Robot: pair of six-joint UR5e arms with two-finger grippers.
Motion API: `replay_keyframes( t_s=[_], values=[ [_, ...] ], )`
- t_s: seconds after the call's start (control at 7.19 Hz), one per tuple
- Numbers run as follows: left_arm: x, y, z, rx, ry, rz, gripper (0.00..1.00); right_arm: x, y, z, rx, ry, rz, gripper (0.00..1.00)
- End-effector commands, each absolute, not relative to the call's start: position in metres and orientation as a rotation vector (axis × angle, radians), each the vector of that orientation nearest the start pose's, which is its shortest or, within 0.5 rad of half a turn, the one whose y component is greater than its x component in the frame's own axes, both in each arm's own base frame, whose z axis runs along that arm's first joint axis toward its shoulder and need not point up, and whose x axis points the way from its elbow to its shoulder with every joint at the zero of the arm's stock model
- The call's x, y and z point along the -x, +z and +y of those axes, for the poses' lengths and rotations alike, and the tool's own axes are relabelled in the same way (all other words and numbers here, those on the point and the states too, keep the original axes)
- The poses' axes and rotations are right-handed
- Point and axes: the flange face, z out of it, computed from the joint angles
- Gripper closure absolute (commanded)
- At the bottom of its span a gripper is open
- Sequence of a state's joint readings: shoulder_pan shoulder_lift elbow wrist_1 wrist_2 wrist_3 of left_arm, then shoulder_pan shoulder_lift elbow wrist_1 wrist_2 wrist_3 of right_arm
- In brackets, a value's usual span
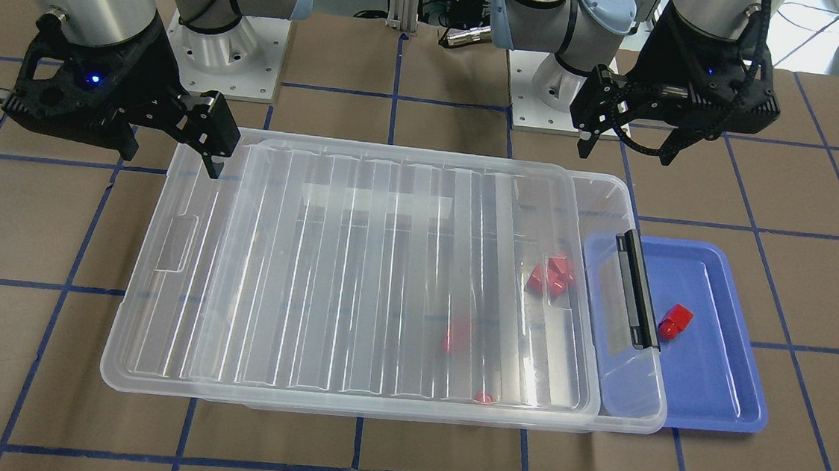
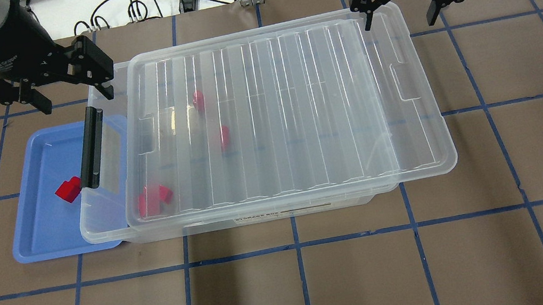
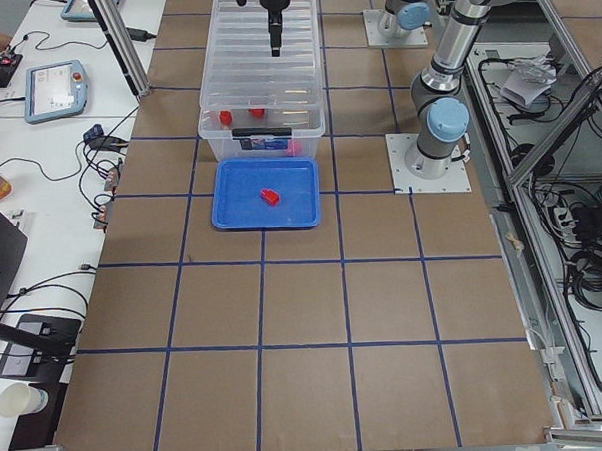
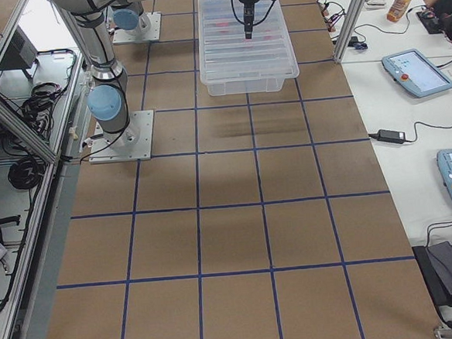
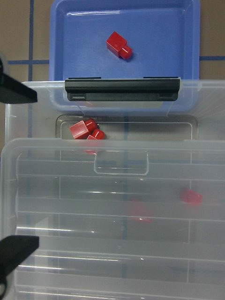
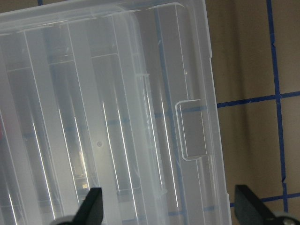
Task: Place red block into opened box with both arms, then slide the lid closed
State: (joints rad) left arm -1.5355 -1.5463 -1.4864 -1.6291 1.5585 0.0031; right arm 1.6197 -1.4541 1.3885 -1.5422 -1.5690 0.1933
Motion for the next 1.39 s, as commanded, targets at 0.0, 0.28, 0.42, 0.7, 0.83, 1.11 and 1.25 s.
replay_keyframes(
  t_s=[0.0,0.28,0.42,0.7,0.83,1.11,1.25],
  values=[
    [0.117,0.536,-0.489,0.050,-0.080,3.151,0.00,-0.159,0.514,-0.537,-0.228,-0.057,3.127,0.00],
    [0.117,0.536,-0.489,0.053,-0.080,3.151,0.00,-0.157,0.512,-0.538,-0.233,-0.048,3.129,0.00],
    [0.117,0.536,-0.489,0.053,-0.080,3.151,0.00,-0.156,0.511,-0.539,-0.236,-0.043,3.129,0.00],
    [0.117,0.536,-0.489,0.053,-0.080,3.151,0.00,-0.151,0.485,-0.540,-0.241,0.021,3.137,0.00],
    [0.117,0.535,-0.488,0.050,-0.078,3.152,0.00,-0.130,0.450,-0.550,-0.283,-0.023,3.124,0.00],
    [0.117,0.535,-0.488,0.050,-0.078,3.152,0.00,-0.103,0.379,-0.541,-0.260,-0.089,3.128,0.00],
    [0.117,0.536,-0.489,0.053,-0.080,3.151,0.00,-0.096,0.355,-0.536,-0.267,-0.133,3.173,0.00]
  ],
)
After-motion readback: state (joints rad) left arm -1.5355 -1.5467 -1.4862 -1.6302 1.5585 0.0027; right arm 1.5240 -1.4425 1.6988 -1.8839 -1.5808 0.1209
